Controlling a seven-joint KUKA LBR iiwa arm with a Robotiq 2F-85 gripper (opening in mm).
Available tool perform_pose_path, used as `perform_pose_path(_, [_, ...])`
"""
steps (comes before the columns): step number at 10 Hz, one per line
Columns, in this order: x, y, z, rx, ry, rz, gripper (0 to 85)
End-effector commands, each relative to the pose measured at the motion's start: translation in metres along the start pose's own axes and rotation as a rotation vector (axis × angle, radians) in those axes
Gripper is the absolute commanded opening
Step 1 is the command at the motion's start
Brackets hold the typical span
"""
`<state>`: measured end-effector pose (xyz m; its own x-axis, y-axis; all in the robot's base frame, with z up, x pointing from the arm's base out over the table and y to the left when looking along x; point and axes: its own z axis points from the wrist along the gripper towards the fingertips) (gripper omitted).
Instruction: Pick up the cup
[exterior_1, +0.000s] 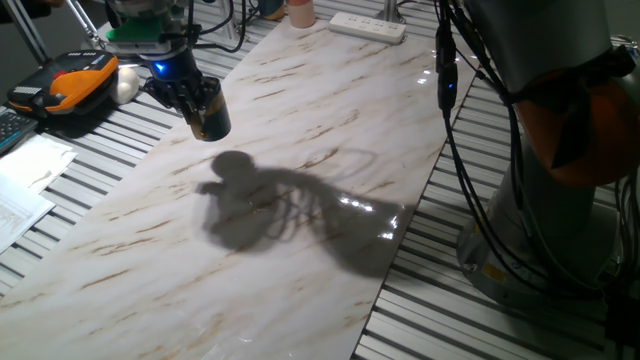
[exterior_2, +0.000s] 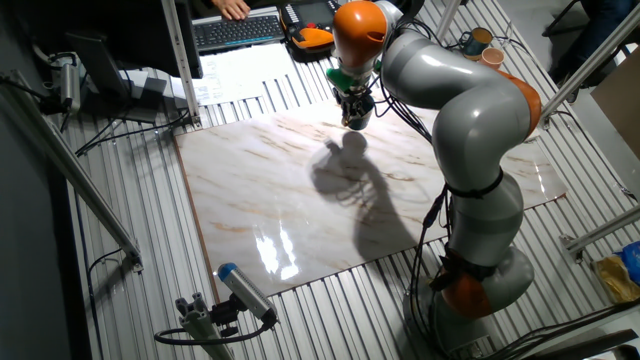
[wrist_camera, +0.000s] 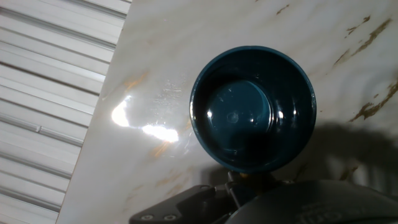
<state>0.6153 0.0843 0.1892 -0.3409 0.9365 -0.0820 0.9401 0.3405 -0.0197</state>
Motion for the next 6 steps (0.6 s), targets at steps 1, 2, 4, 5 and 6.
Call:
perform_pose_path(1, [0.0000, 0.0000, 0.0000, -0.002, 0.001, -0.003, 0.0])
perform_pose_path(2, [0.0000, 0.0000, 0.0000, -0.005, 0.003, -0.004, 0.0])
perform_pose_path(4, [0.0000, 0.0000, 0.0001, 0.000, -0.002, 0.002, 0.0])
perform_pose_path(5, [-0.0001, 0.0000, 0.0002, 0.002, -0.004, 0.004, 0.0])
perform_pose_path(6, [-0.0001, 0.0000, 0.0003, 0.002, -0.004, 0.004, 0.0])
